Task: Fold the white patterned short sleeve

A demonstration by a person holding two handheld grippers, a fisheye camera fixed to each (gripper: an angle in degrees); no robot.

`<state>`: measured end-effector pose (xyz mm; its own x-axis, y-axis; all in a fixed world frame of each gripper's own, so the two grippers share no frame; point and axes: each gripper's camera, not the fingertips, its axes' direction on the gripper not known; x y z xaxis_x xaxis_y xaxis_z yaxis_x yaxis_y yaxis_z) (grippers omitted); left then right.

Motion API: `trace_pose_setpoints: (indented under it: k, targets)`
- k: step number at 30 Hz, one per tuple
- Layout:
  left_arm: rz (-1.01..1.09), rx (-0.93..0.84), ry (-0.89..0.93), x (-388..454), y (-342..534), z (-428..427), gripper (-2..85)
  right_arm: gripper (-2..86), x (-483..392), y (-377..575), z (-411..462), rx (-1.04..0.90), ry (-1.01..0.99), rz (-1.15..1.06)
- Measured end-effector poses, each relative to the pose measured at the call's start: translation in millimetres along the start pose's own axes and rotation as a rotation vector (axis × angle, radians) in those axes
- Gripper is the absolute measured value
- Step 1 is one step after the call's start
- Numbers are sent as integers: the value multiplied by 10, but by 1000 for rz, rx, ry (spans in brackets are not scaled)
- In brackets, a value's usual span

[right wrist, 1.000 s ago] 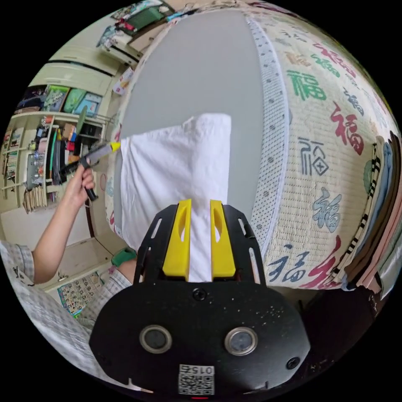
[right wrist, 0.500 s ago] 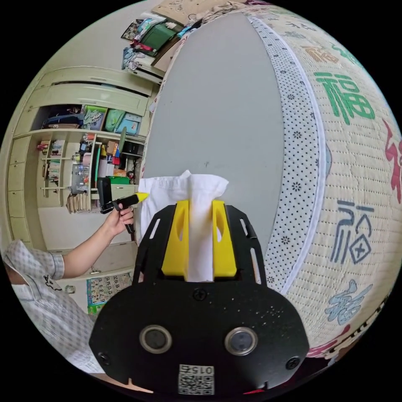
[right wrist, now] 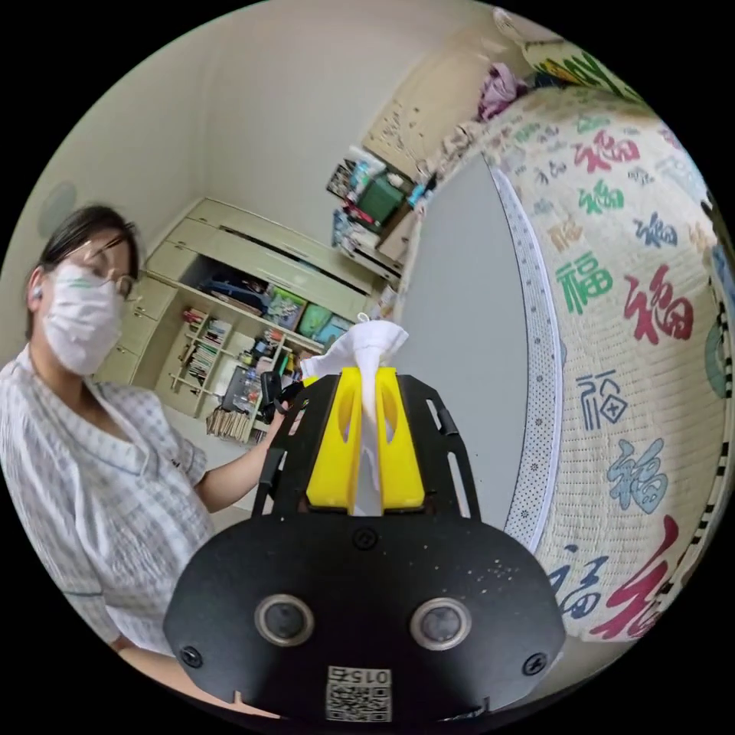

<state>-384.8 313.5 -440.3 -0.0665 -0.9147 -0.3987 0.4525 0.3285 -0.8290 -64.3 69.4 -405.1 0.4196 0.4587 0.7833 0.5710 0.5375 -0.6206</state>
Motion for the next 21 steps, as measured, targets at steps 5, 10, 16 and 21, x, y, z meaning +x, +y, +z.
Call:
trace_pose_setpoints:
  k: [5, 10, 16, 21]
  targets:
    - [191, -5, 127, 874, -183, 410, -2, 22, -275, 705, -1341, 198, 20, -178]
    - [333, -24, 274, 1610, -391, 1137, -2, 22, -396, 1326, -2524, 359, 120, -276]
    - [372, -38, 528, 2300, -701, 2470, -3, 21, -342, 1784, -4009, 504, 296, -292]
    - [281, -88, 476, 2493, -1137, 4120, -2, 26, 486, 1311, -4933, 426, 525, -260]
